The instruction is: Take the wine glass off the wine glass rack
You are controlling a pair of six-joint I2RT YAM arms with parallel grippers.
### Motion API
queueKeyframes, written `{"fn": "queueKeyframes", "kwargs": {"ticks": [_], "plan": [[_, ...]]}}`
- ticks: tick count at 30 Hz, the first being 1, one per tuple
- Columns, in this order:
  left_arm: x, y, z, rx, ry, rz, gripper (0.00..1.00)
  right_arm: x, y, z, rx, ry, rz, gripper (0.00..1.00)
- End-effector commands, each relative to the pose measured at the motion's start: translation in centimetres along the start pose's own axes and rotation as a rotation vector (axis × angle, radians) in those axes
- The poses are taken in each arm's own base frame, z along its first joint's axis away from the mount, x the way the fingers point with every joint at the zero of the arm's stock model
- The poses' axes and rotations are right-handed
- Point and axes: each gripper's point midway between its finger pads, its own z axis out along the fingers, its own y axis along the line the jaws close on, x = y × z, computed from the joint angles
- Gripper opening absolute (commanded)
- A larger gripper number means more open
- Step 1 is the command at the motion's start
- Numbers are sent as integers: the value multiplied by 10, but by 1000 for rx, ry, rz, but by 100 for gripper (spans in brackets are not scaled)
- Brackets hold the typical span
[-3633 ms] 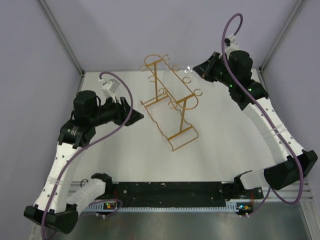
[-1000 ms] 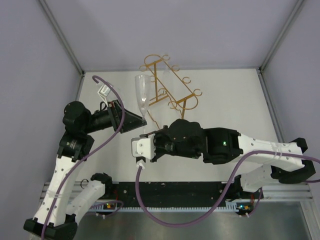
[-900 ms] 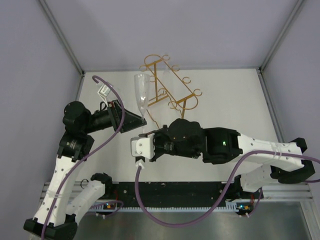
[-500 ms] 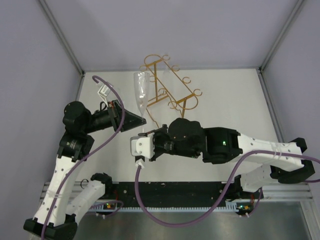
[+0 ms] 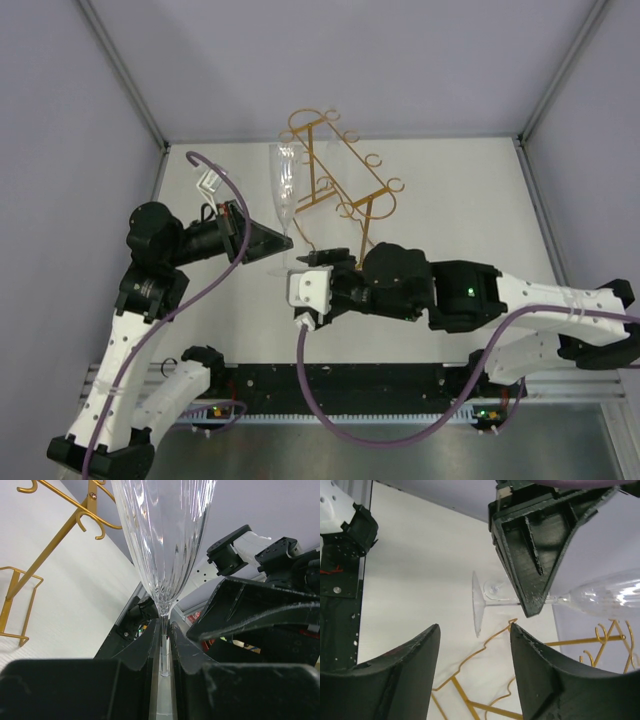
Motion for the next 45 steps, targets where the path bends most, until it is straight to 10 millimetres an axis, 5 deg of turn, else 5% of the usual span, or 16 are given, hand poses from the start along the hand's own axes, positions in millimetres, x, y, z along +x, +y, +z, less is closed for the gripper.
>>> {"fn": "queueKeyframes", "kwargs": {"ticks": [1,9,18,30,45], "plan": [[-1,-5,-1,17,-1,74,0,-26,-25,-49,90,-139,140,61],[33,4,-5,64,129,92,0,-30,-55,-117,175,-181,394,63],[83,23,-12,90,268,103,0,0,-78,-135,247,-97,622,60],[131,25,-21,151,377,152,0,-15,-74,-140,94,-126,762,60],[152,-1,-37,263,398,229,0,-25,-47,-117,-110,-96,883,55]]}}
